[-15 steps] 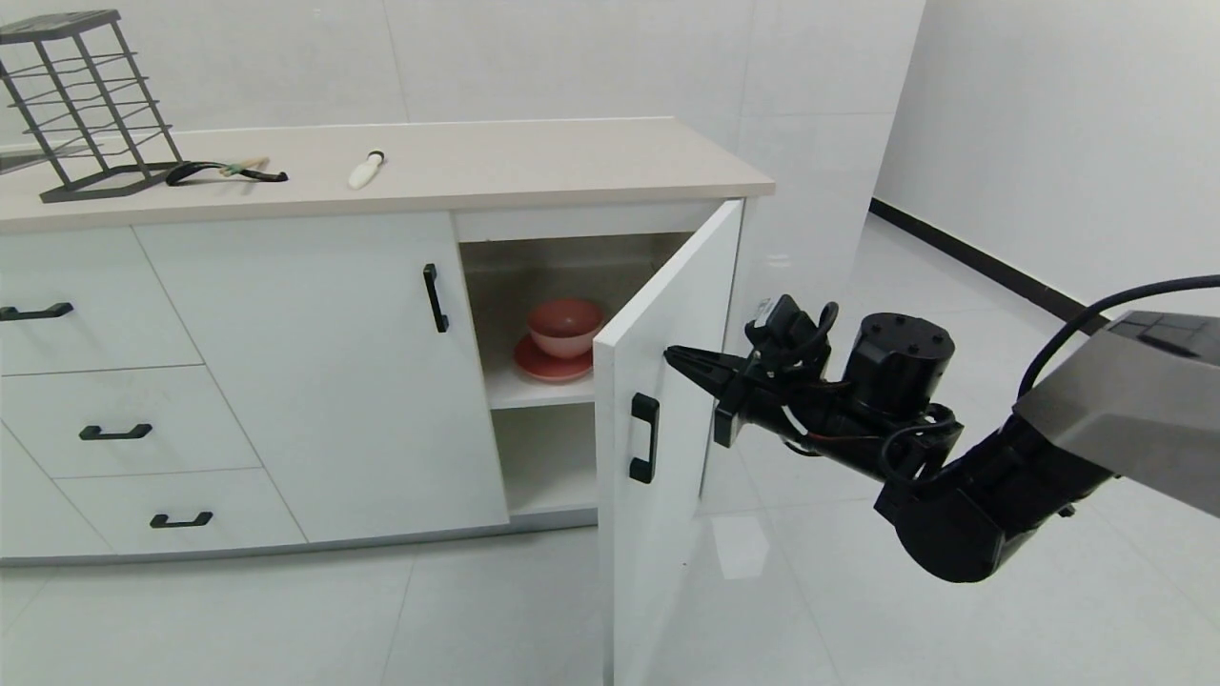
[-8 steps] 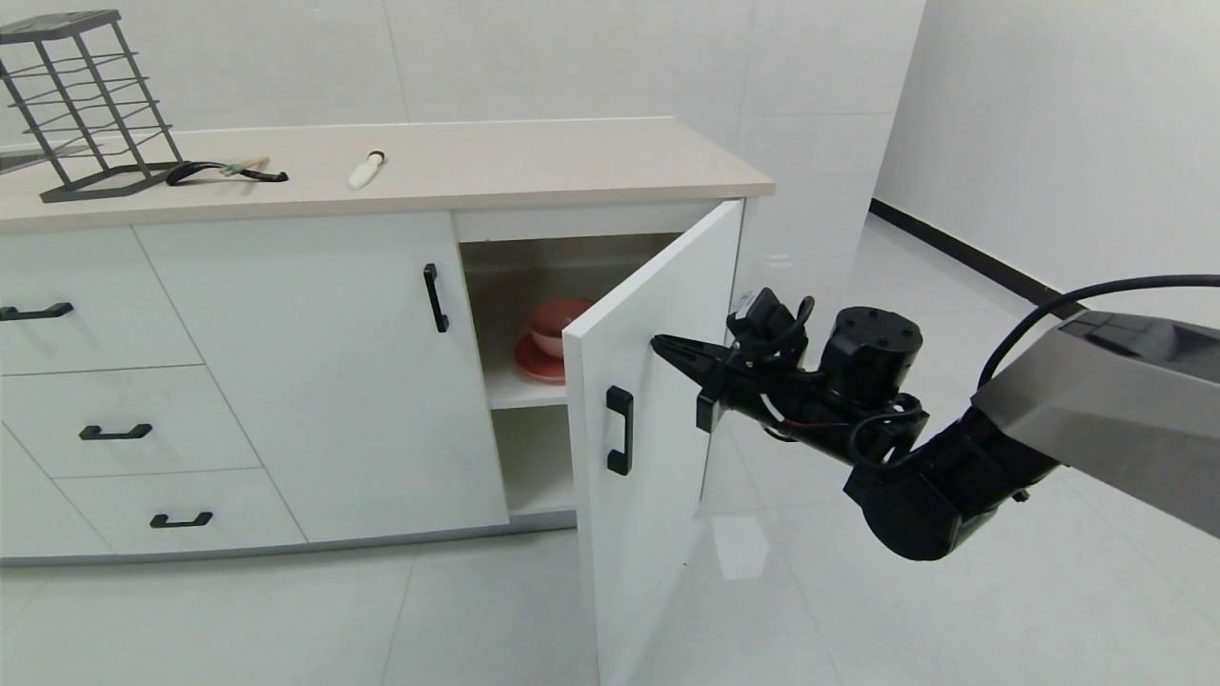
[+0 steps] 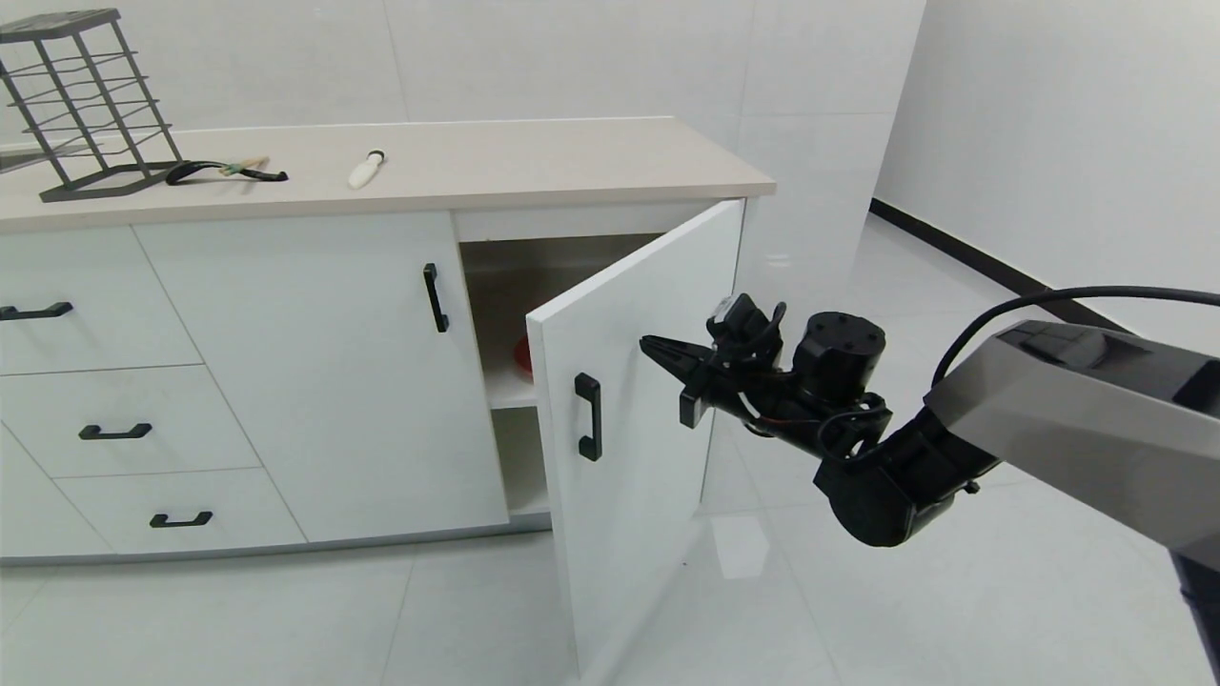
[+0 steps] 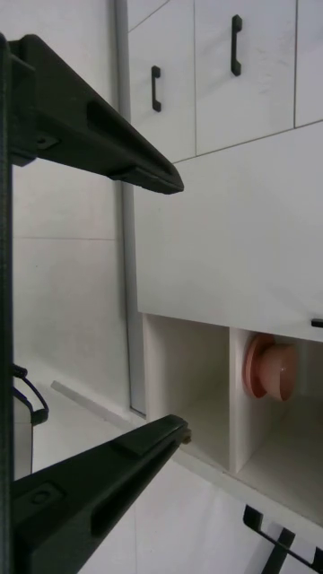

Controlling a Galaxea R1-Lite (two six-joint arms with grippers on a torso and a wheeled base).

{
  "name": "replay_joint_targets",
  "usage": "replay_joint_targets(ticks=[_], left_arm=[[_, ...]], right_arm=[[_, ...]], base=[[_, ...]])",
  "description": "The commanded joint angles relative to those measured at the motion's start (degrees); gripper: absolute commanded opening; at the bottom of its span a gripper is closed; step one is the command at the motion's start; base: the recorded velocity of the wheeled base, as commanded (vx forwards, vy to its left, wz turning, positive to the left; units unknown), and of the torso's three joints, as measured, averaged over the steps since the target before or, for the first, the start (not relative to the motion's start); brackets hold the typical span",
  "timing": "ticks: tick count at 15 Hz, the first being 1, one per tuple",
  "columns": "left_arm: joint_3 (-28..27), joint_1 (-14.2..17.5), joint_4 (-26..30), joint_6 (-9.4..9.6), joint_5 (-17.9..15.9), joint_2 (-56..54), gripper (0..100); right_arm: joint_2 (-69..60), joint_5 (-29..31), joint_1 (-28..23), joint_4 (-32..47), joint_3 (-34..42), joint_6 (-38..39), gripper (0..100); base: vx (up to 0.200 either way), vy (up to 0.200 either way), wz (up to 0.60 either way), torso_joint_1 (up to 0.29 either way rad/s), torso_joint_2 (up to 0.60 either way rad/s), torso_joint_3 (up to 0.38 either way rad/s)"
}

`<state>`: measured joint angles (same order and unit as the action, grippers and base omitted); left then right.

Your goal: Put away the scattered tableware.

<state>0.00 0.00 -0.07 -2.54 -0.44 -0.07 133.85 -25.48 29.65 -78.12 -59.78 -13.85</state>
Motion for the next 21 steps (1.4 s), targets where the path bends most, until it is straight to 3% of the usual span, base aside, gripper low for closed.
replay_joint_targets(ticks=[1,11,14,16,19,21], left_arm=[[0.0,0.0,0.0,-0.01,0.0,0.1,100],[0.0,0.0,0.0,-0.01,0.0,0.1,100],[0.0,0.0,0.0,-0.01,0.0,0.1,100],[0.0,0.0,0.0,-0.01,0.0,0.1,100],[0.0,0.0,0.0,-0.1,0.1,0.1,100],[0.0,0.0,0.0,-0.1,0.1,0.1,100]], right_arm=[[1.9,0.0,0.0,0.0,-1.3,0.0,0],[9.8,-0.1,-0.2,-0.1,-10.4,0.0,0],[9.1,-0.2,-0.7,-0.5,-10.1,0.0,0],[-0.7,-0.2,-1.1,-1.2,0.0,0.0,0],[-22.7,-0.2,-0.9,-1.2,26.3,0.0,0],[-40.0,-0.1,-3.6,-0.8,42.7,0.3,0]], base=[[0.0,0.0,0.0,0.0,0.0,0.0],[0.0,0.0,0.0,0.0,0.0,0.0],[0.0,0.0,0.0,0.0,0.0,0.0],[0.0,0.0,0.0,0.0,0.0,0.0],[0.0,0.0,0.0,0.0,0.0,0.0],[0.0,0.0,0.0,0.0,0.0,0.0]])
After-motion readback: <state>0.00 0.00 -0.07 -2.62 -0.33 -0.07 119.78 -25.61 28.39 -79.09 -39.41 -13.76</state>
